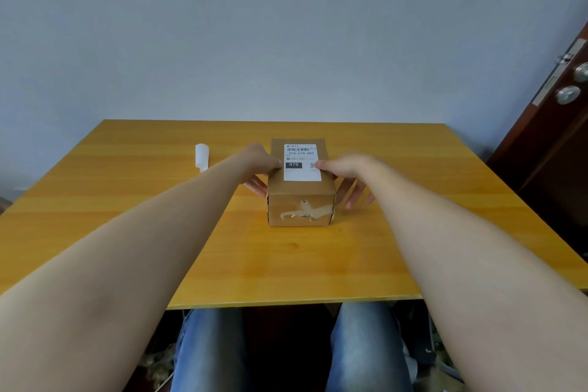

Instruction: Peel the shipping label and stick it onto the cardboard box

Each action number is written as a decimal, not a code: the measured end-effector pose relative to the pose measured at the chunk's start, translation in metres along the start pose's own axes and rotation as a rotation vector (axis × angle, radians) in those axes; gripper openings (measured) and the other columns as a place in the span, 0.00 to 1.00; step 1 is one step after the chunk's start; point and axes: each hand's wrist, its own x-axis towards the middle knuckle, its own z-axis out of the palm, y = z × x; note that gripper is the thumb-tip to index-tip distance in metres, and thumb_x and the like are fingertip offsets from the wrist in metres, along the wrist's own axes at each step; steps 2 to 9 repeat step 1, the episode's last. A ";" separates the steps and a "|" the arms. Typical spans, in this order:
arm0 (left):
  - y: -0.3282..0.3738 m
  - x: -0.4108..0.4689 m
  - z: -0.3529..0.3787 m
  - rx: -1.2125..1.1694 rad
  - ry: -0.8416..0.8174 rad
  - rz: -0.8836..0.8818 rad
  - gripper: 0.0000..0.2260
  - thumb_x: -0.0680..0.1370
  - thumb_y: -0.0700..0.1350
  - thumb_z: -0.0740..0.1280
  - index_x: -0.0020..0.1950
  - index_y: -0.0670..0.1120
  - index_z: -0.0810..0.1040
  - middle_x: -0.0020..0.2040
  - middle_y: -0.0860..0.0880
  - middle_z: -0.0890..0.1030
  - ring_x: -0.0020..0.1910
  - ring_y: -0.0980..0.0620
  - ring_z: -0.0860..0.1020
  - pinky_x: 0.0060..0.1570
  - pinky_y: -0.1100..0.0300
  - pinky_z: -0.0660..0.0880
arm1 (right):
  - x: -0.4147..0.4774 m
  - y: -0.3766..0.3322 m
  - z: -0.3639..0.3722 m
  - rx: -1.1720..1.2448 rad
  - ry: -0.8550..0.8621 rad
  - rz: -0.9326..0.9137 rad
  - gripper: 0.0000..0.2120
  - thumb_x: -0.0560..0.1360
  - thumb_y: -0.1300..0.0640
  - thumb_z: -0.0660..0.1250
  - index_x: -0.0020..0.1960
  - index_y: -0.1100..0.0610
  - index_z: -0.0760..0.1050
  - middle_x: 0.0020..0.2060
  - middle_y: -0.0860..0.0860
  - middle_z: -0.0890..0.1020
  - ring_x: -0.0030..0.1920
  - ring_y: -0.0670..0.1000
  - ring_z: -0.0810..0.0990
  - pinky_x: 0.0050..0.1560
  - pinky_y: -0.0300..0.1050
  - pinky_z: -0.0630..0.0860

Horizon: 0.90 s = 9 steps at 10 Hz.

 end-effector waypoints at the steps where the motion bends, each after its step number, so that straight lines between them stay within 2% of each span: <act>1: 0.015 -0.010 -0.013 0.016 0.015 0.049 0.22 0.82 0.49 0.68 0.71 0.38 0.72 0.66 0.42 0.76 0.52 0.38 0.82 0.45 0.40 0.84 | -0.009 -0.005 -0.014 -0.005 0.046 -0.016 0.38 0.81 0.29 0.56 0.80 0.54 0.66 0.56 0.56 0.88 0.53 0.62 0.88 0.40 0.50 0.77; 9: 0.015 -0.010 -0.013 0.016 0.015 0.049 0.22 0.82 0.49 0.68 0.71 0.38 0.72 0.66 0.42 0.76 0.52 0.38 0.82 0.45 0.40 0.84 | -0.009 -0.005 -0.014 -0.005 0.046 -0.016 0.38 0.81 0.29 0.56 0.80 0.54 0.66 0.56 0.56 0.88 0.53 0.62 0.88 0.40 0.50 0.77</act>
